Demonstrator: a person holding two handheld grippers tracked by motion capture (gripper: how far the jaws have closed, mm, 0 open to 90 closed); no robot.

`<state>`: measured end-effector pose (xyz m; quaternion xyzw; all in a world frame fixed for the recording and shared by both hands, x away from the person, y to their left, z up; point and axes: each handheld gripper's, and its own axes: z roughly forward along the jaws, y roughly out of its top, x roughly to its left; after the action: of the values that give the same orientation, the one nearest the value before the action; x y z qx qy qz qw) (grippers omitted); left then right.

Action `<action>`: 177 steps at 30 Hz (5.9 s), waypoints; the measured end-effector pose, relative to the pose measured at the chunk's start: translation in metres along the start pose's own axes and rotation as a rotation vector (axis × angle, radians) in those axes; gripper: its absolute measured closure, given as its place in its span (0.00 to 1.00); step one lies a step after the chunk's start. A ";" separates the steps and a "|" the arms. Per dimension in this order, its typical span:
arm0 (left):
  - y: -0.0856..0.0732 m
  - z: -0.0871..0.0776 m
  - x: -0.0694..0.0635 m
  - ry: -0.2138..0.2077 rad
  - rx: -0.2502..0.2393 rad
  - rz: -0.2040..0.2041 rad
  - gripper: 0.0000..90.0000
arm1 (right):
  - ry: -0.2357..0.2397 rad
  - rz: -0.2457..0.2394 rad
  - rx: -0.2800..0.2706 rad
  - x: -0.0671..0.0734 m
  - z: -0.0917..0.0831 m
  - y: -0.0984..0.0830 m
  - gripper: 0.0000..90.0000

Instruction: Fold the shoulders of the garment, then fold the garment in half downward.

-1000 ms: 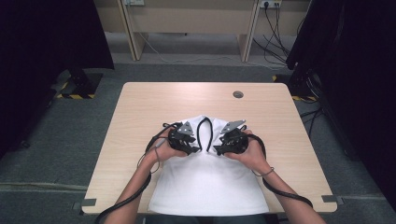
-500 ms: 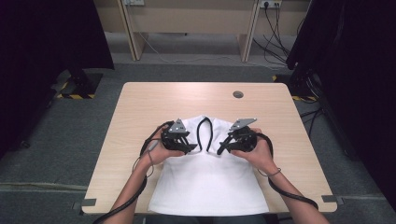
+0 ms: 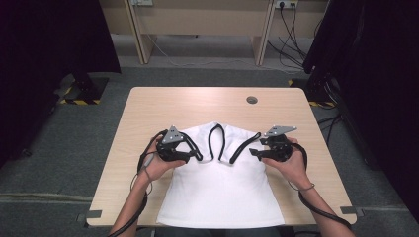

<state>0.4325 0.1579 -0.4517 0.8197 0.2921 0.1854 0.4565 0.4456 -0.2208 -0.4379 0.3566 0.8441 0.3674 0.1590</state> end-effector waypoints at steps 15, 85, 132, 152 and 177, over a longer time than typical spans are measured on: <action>-0.020 -0.016 0.021 0.095 -0.009 -0.083 0.32 | -0.046 0.077 -0.008 -0.026 -0.012 -0.019 0.38; 0.008 0.037 0.101 -0.005 0.048 -0.223 0.92 | 0.086 0.264 0.028 -0.087 0.037 0.024 0.89; 0.057 0.003 0.114 0.043 -0.078 -0.164 0.92 | 0.095 0.322 -0.114 -0.108 -0.004 0.062 0.90; 0.078 0.001 0.113 0.070 -0.110 -0.122 0.92 | 0.039 0.293 -0.143 -0.110 -0.016 0.075 0.90; 0.039 0.006 0.096 0.037 -0.043 -0.096 0.92 | 0.059 0.270 -0.045 -0.105 0.005 0.038 0.90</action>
<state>0.5217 0.2001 -0.4175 0.7910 0.3356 0.1846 0.4771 0.5391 -0.2757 -0.4126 0.4522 0.7844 0.4146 0.0910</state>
